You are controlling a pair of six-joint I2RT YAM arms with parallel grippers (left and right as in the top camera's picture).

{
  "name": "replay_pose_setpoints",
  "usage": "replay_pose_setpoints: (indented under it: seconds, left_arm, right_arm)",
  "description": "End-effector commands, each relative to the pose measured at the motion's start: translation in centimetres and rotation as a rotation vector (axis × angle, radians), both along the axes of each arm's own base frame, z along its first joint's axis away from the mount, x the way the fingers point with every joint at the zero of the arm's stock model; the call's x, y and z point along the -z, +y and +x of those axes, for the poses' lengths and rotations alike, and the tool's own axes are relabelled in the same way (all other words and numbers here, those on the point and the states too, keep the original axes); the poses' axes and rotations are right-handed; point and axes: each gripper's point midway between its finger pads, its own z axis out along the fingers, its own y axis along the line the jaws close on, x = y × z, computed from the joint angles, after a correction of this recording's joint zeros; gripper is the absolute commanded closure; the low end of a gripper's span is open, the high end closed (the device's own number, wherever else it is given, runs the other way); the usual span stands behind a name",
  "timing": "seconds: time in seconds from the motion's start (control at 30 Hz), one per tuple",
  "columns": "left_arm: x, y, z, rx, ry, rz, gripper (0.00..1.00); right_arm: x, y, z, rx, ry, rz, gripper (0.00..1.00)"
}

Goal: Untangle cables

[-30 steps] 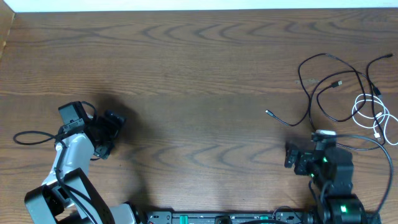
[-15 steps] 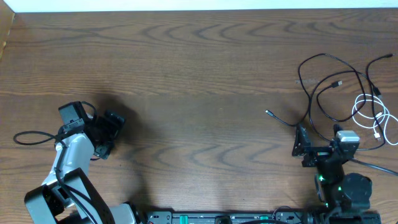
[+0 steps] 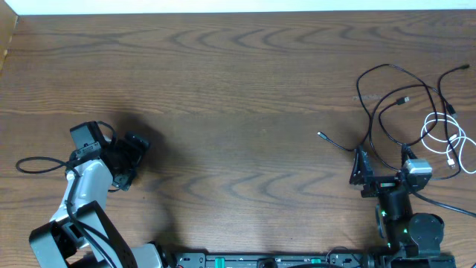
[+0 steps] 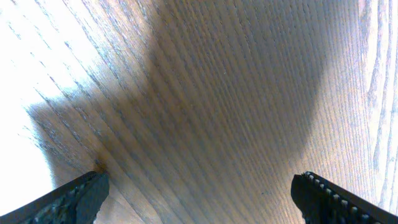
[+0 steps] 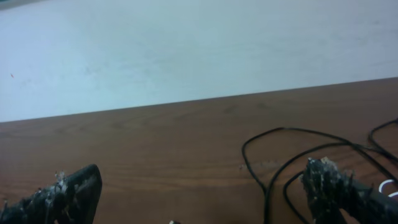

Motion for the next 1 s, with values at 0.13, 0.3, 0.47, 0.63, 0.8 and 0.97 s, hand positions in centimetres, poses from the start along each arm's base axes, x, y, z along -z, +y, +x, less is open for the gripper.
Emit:
replay_pose_setpoints:
  seconds: [0.13,0.3,0.47,0.63,0.8,0.97]
  left_arm:
    - [0.7,0.3,-0.8,-0.023,0.040,0.008,0.01]
    - [0.7,0.3,-0.8,-0.023,0.040,0.008,0.01]
    - [0.7,0.3,-0.8,-0.023,0.040,0.008,0.01]
    - [0.7,0.3,-0.8,-0.023,0.040,0.008,0.01]
    - [0.7,0.3,-0.8,-0.023,0.040,0.008,0.01]
    - [0.7,0.3,-0.8,-0.023,0.040,0.008,0.01]
  right_arm:
    - [2.9,0.2,0.4,-0.007,0.054,0.002,0.01]
    - [2.3,0.2,0.5,-0.007,0.026,0.003,0.01]
    - [2.4,0.2,0.5,-0.008,0.023,0.003,0.01]
    - [1.8,0.2,0.8,-0.009,-0.040,0.005,0.01]
    - [2.5,0.2,0.8,-0.008,-0.013,0.004,0.01]
    - [4.1,0.2,0.7,-0.005,0.055,0.002,0.01]
